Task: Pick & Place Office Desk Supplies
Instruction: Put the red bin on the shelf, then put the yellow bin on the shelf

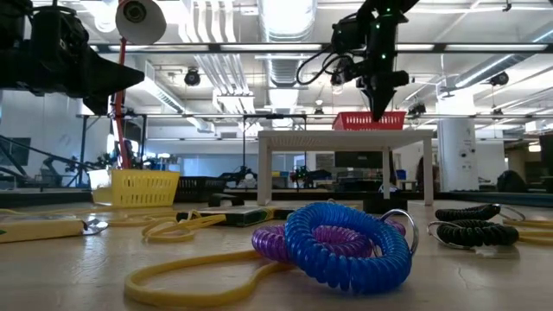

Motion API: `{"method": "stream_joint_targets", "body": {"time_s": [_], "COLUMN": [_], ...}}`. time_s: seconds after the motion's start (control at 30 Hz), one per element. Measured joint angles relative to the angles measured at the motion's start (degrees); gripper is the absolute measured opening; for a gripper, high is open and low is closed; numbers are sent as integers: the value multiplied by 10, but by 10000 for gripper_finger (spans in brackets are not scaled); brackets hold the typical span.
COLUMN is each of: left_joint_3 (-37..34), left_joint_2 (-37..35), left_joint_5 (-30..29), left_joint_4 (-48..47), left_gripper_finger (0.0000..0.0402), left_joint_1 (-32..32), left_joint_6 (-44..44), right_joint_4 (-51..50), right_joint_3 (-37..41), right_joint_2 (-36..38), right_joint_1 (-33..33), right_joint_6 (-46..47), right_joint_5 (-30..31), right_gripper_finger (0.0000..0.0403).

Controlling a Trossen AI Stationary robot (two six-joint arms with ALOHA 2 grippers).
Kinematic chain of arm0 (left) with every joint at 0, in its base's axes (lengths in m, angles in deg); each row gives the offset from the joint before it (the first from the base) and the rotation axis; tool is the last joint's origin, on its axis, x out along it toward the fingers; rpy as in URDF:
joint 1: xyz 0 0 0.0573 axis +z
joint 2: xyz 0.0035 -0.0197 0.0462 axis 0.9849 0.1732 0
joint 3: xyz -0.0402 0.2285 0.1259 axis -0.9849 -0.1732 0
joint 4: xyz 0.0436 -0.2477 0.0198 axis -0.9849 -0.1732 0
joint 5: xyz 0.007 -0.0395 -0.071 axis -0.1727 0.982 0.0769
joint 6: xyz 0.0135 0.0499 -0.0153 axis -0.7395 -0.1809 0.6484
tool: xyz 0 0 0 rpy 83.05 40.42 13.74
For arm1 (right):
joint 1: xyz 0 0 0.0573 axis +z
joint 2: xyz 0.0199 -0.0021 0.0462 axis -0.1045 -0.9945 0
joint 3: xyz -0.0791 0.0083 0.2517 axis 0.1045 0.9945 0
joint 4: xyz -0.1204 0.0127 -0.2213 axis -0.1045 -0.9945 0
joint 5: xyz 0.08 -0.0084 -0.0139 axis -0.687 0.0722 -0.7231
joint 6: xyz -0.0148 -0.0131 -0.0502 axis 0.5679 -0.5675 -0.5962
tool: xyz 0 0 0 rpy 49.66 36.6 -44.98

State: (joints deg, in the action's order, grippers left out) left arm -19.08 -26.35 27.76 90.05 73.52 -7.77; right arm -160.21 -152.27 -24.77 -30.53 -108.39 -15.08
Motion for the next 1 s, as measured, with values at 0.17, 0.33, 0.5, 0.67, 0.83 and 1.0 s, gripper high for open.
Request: {"method": "stream_joint_targets", "body": {"time_s": [0.17, 0.33, 0.5, 0.67, 0.83, 1.0], "left_joint_3": [0, 0, 0, 0, 22, 110], "left_joint_2": [0, 0, 0, 16, 95, 249], "left_joint_5": [0, 0, 0, -13, -13, -21], "left_joint_4": [0, 0, 0, 46, 66, 25], "left_gripper_finger": [21, 21, 21, 15, 4, 2], "left_joint_1": [0, 0, 0, 0, -7, -23], "left_joint_6": [0, 0, 0, 22, 40, 47], "right_joint_4": [0, -1, -3, 8, 128, 214], "right_joint_3": [0, -2, -30, -58, 14, 160], "right_joint_2": [-4, 8, 37, 75, 128, 191], "right_joint_1": [-1, -1, 8, 43, 134, 256], "right_joint_6": [11, 15, 61, 154, 182, 214], "right_joint_5": [2, 3, -6, -82, -189, -193], "right_gripper_finger": [97, 134, 156, 158, 148, 140]}}
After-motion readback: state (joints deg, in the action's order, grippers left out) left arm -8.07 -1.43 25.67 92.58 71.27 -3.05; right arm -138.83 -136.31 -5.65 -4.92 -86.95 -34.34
